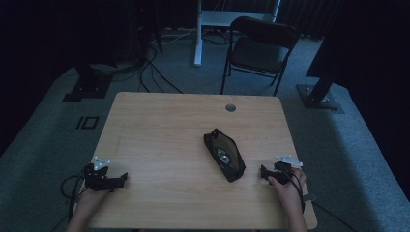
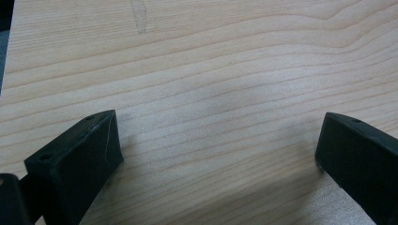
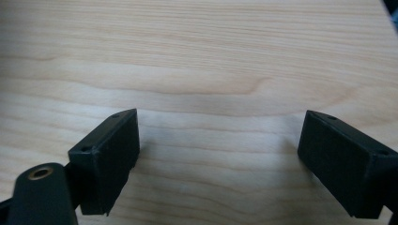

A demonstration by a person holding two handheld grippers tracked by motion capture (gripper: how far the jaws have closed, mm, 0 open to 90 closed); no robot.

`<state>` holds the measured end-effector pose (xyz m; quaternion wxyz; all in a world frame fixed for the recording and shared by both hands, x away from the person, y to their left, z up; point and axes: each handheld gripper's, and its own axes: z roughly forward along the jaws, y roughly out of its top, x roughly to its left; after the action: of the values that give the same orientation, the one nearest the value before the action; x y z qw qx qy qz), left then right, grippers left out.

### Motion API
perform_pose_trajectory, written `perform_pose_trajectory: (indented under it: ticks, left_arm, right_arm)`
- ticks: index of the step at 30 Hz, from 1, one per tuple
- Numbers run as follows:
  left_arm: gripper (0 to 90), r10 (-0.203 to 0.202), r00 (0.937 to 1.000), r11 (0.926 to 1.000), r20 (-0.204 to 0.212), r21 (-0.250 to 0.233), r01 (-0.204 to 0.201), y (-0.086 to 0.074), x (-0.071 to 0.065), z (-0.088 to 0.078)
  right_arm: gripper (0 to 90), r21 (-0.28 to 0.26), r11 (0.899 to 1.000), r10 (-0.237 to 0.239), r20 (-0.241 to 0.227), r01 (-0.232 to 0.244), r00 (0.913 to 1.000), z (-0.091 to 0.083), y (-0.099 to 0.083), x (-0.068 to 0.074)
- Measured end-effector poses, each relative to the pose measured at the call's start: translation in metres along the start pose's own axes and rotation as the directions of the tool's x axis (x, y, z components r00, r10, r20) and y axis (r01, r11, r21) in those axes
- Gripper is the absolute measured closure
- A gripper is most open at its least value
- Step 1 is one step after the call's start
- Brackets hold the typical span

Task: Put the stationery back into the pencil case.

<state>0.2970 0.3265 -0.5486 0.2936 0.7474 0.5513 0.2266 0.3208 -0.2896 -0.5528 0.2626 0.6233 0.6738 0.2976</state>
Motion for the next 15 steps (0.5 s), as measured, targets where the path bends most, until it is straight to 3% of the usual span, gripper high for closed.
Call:
perform_pose_trajectory:
  ticks: [15]
  left_arm:
    - [0.7, 0.000, 1.0000, 1.0000, 0.000, 0.000, 0.000, 0.0000, 0.0000, 0.0000]
  right_arm:
    - [12.3, 0.001, 1.000, 0.010, 0.011, -0.010, 0.9999, 0.0001, -0.0001, -0.0008]
